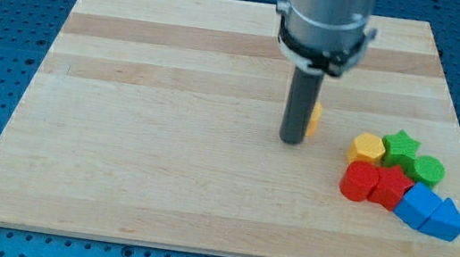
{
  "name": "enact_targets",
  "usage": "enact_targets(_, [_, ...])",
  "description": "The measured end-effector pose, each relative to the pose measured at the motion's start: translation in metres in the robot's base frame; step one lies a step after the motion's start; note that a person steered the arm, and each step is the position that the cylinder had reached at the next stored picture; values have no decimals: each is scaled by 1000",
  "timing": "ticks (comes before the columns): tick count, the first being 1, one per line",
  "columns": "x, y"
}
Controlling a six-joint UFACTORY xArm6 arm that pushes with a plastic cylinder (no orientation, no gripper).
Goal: Move yellow heart parallel left to yellow hexagon
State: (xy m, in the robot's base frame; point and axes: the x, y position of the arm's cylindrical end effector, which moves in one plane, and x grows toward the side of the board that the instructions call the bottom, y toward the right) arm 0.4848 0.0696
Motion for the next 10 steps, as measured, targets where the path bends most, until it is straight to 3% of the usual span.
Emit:
enact_targets(2, [20,-16])
enact_targets(3, [-24,-50])
enact_targets(4, [-104,-70])
enact_targets(5, [-157,-23])
enact_targets(6, [-155,-7])
enact_targets(10, [-57,15])
